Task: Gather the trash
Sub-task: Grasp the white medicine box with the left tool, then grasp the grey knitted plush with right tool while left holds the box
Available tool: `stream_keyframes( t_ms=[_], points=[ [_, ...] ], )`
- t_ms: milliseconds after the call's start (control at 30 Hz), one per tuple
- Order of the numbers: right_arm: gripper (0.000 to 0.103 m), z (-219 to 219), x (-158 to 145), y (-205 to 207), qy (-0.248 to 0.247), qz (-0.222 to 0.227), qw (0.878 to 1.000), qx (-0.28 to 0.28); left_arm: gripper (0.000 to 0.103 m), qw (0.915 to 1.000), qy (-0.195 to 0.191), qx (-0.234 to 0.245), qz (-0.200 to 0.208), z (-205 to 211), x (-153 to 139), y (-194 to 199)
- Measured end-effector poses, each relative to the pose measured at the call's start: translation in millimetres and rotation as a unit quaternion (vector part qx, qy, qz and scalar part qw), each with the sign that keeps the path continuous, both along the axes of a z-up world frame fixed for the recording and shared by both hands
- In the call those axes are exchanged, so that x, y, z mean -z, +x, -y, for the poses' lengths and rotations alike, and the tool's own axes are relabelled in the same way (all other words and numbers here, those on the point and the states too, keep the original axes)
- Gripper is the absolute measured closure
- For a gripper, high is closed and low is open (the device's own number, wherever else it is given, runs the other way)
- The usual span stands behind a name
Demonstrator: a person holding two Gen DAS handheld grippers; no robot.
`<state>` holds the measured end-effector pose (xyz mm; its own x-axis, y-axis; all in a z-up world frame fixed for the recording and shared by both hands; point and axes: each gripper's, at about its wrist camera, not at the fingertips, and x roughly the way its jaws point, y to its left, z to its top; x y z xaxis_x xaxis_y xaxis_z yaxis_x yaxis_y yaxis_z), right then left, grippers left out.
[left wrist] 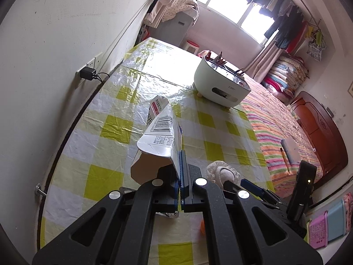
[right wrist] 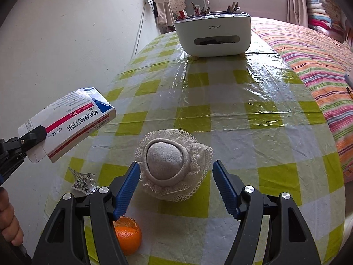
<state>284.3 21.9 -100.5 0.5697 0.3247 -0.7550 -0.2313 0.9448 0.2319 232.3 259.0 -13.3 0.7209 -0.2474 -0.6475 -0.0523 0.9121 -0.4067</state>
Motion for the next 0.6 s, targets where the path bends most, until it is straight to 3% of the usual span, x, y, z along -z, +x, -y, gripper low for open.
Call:
stream_keyframes(
  t_ms=[267,300,367,600],
  points=[
    [0.037,-12,18,18,0.024,-0.046,0.999,-0.007,0.102,0.9985,0.035,0.002,0.043,17,-25,-23],
    [0.037,-13,19,18,0.021,-0.045,0.999,-0.011,0.102,0.9981,0.038,0.001,0.048,18,-27,-26],
    [0.05,-14,20,17,0.016,-0.032,0.999,-0.014,0.102,0.9971,0.048,0.001,0.059,21,-33,-31],
    [0.054,-1,14,3,0.019,-0.01,0.999,-0.03,0.102,0.9924,0.083,-0.004,0.09,30,-44,-48]
  ],
)
